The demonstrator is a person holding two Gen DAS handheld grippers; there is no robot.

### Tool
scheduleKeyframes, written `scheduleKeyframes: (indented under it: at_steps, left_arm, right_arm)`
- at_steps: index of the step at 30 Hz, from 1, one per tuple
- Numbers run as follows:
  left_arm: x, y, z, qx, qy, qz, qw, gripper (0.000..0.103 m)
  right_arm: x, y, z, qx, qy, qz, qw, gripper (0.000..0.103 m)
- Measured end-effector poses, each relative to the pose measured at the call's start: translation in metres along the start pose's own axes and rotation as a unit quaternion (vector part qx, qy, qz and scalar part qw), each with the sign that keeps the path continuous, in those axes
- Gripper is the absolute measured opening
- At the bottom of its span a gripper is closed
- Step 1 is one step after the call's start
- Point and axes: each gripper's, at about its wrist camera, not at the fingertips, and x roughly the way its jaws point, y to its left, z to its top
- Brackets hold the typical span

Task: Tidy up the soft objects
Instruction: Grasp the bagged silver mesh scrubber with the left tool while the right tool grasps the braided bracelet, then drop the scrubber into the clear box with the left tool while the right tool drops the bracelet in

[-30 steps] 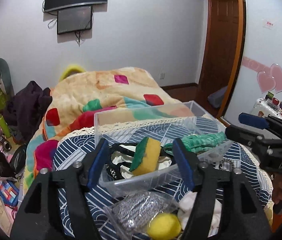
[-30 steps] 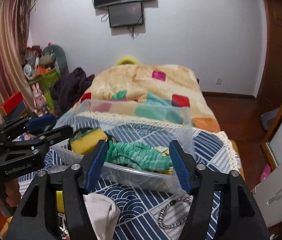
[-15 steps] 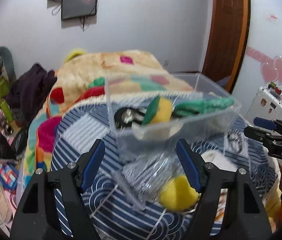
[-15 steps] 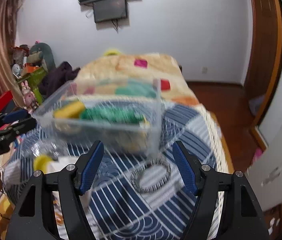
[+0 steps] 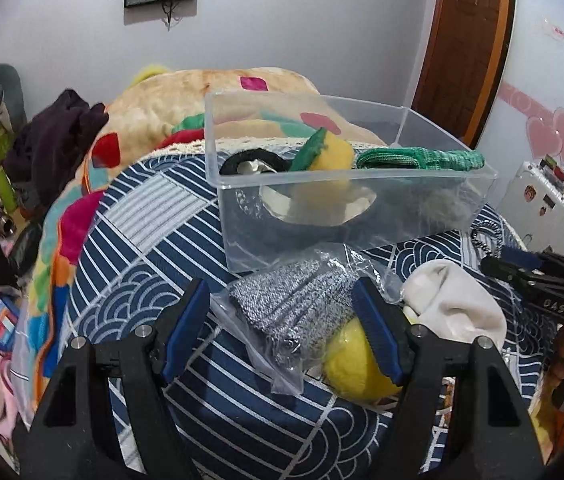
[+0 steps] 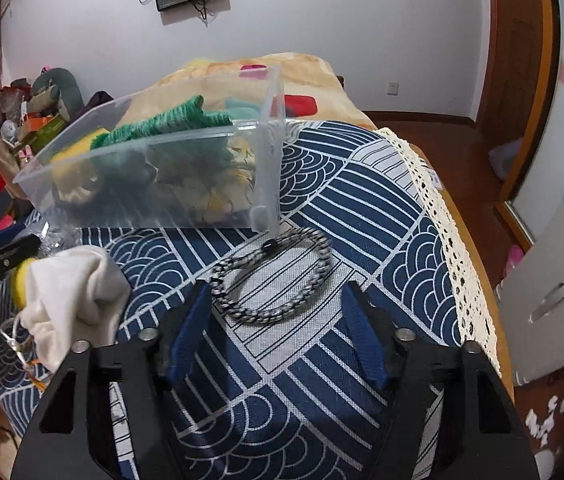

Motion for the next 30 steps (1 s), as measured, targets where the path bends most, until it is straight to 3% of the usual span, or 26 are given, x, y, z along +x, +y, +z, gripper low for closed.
scheduleKeyframes:
  at_steps: [2, 7, 13, 22, 30]
  left_arm:
    - [0.0, 0.001, -0.001, -0.005, -0.001, -0.003, 1.0, 0.073]
    - [0.0, 0.001, -0.003, -0.006, -0.003, -0.011, 0.9999, 0.059]
    - [-0.003, 0.003, -0.008, -0.014, -0.013, -0.012, 0.9998, 0.041]
    - [-0.023, -0.006, -0.013, 0.011, -0.029, 0.008, 0.9995, 0.019]
    - [-0.056, -0.006, -0.003, 0.003, -0.066, -0.005, 0.9978, 0.017]
  right_arm:
    - [0.0, 0.0, -0.001, -0.002, 0.0, -0.002, 1.0, 0.047]
    - [-0.005, -0.001, -0.002, -0.004, -0.011, -0.006, 1.0, 0.023]
    - [-0.011, -0.002, -0.004, -0.004, -0.024, -0.01, 1.0, 0.014]
    - [-0.028, 0.001, -0.002, -0.002, -0.051, -0.001, 0.999, 0.014]
    - [-0.051, 0.015, 0.01, -0.016, -0.093, 0.01, 0.996, 0.014]
